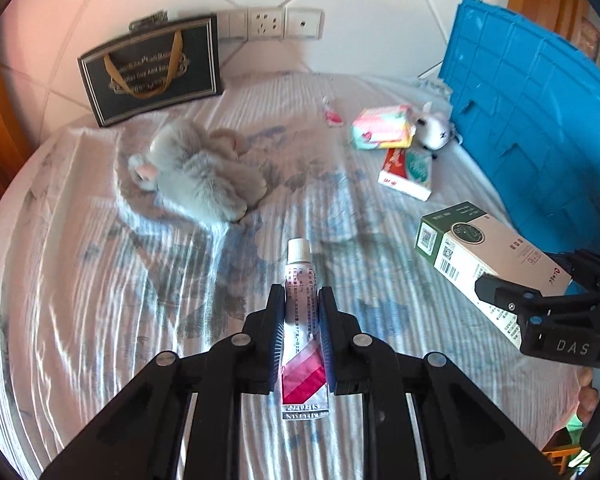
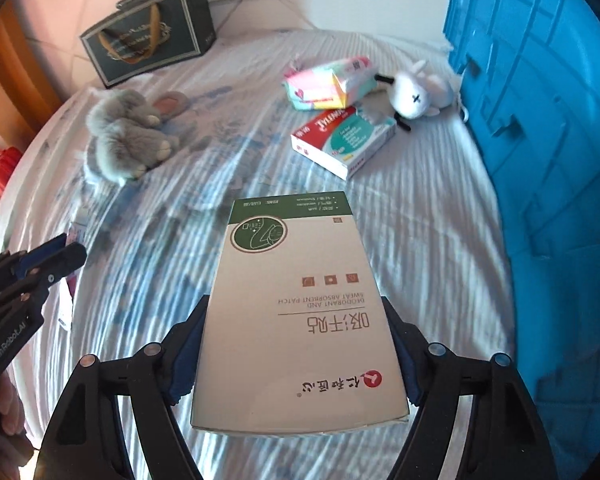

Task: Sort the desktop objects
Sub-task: 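Carry the tube and the white box toward the blue bin with both grippers, then open both grippers to drop the tube and white box into the bin, then move both grippers back over the bed toward the remaining items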

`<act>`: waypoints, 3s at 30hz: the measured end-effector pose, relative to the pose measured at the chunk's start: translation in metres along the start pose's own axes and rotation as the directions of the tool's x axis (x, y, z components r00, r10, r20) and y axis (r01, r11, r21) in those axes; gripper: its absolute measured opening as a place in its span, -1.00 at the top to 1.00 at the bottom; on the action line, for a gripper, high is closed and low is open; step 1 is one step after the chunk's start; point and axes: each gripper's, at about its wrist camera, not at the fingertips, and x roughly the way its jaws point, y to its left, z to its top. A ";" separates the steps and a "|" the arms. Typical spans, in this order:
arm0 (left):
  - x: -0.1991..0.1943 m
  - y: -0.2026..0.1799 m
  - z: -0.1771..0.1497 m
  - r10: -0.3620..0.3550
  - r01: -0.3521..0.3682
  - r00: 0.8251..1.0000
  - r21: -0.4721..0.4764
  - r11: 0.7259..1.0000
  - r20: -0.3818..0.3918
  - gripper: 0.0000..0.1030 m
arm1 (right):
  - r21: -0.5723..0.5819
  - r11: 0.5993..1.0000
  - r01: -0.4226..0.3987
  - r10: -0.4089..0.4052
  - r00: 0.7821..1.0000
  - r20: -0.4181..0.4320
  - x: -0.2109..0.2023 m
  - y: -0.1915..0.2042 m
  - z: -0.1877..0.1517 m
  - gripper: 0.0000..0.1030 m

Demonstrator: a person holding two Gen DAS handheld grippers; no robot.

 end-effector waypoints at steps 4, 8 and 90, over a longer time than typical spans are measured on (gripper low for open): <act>-0.032 -0.015 0.004 -0.011 0.008 0.997 0.032 0.999 0.077 0.68 | -0.010 1.000 -0.015 0.016 0.996 0.085 -0.025 0.011 0.000 -0.50; -0.067 -0.032 0.012 -0.031 0.021 0.988 0.071 0.997 0.153 0.68 | -0.016 1.000 -0.006 0.009 0.978 0.210 -0.073 0.015 -0.004 -0.50; -0.179 -0.198 0.092 -0.219 0.110 0.905 0.296 0.949 0.365 -0.35 | 0.352 0.898 0.263 -0.433 0.665 0.609 -0.313 -0.138 -0.057 -1.00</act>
